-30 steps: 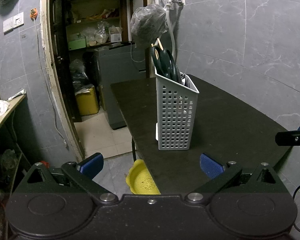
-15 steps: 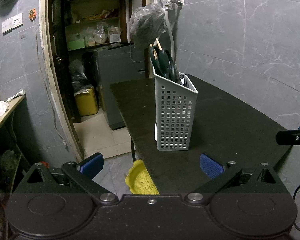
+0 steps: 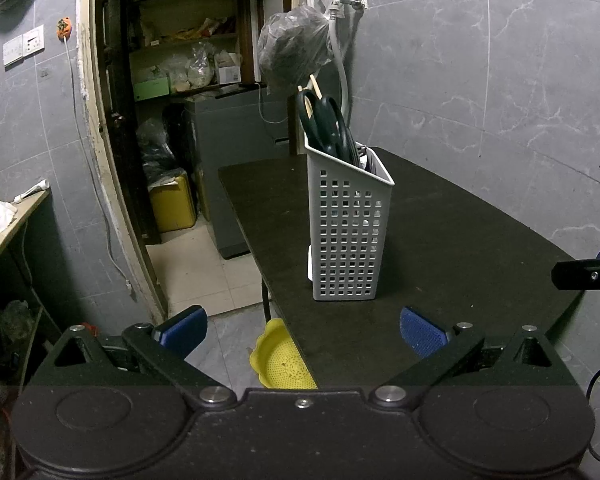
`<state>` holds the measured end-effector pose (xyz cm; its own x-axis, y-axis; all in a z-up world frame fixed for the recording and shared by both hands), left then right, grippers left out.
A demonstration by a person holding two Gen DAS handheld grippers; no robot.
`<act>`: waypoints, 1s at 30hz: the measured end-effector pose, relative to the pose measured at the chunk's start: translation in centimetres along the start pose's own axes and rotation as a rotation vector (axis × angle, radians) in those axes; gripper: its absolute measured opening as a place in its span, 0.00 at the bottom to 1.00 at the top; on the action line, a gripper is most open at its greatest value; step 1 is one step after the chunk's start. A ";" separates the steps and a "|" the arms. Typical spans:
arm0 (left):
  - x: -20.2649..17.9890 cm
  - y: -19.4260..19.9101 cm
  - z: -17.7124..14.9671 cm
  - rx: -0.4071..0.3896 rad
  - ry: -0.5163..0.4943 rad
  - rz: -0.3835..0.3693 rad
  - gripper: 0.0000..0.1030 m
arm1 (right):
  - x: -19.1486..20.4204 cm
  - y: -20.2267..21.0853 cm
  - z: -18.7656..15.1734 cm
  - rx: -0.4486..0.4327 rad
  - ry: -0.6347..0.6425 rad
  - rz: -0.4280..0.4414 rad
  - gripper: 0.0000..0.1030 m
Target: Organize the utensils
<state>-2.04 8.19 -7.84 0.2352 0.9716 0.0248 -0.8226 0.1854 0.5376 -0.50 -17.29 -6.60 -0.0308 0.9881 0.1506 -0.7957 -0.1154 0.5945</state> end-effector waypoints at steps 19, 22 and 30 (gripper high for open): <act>0.0 0.0 0.0 0.000 -0.001 -0.002 0.99 | 0.0 0.0 -0.1 0.003 -0.001 -0.002 1.00; 0.0 -0.1 -0.1 0.001 -0.001 -0.003 0.99 | -0.1 0.0 -0.1 0.004 0.000 -0.002 1.00; 0.0 -0.1 -0.3 0.002 -0.001 -0.008 0.99 | -0.2 -0.3 -0.2 0.010 0.000 -0.005 1.00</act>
<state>-2.12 8.19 -8.09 0.2422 0.9700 0.0216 -0.8196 0.1926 0.5395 -0.42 -17.41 -6.96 -0.0271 0.9886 0.1478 -0.7898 -0.1118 0.6031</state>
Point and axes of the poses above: each gripper's, at about its wrist camera, not at the fingertips, and y roughly against the way its jaws point, x to its left, z to its top, the point moved 9 cm from there along -y, roughly the way its jaws point, and after that the axes turned 1 degree about -z, right-handed, at the moved point
